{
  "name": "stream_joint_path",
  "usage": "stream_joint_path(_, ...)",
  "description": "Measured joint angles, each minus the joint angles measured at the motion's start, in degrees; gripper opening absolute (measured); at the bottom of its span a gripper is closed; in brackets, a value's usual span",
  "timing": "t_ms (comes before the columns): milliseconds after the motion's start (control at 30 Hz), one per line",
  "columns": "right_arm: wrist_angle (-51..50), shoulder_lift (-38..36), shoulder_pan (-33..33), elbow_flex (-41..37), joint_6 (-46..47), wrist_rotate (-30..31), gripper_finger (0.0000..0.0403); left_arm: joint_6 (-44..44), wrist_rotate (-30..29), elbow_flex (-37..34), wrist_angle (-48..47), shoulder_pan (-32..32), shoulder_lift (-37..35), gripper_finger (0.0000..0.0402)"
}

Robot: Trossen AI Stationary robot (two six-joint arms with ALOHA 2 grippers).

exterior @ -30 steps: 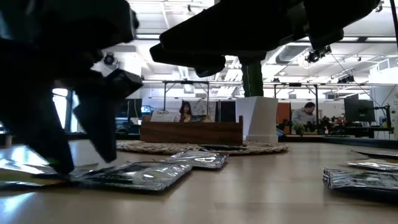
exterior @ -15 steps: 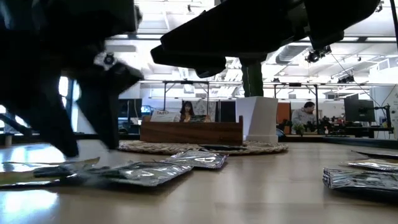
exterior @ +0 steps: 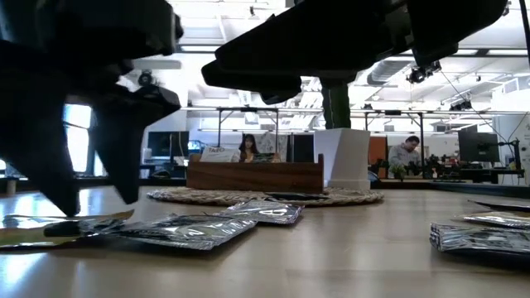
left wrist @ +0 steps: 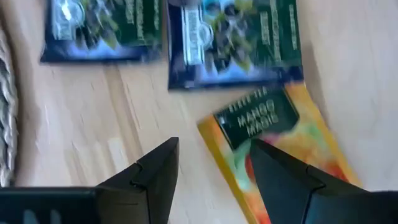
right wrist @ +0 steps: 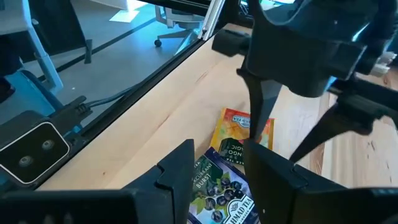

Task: Pick & Place Tea
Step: Put the yellow tea pack into the middle section of the wooden organizer

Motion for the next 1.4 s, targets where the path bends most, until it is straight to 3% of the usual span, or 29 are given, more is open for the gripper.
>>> stream_joint_path(533,0.0,0.0,0.0,0.0,-0.1,0.0,0.0133,1.3,-2.3,0.1,2.1,0.0,1.7,0.0188)
stream_joint_path(1000,0.0,0.0,0.0,0.0,-0.1,0.0,0.0133,-0.1,7.3,0.3,4.1,2.8,5.7,0.0006)
stream_joint_path(1400,0.0,0.0,0.0,0.0,0.0,0.0,0.0133,-0.3,4.7,2.5,0.8,2.6,4.4,0.0029)
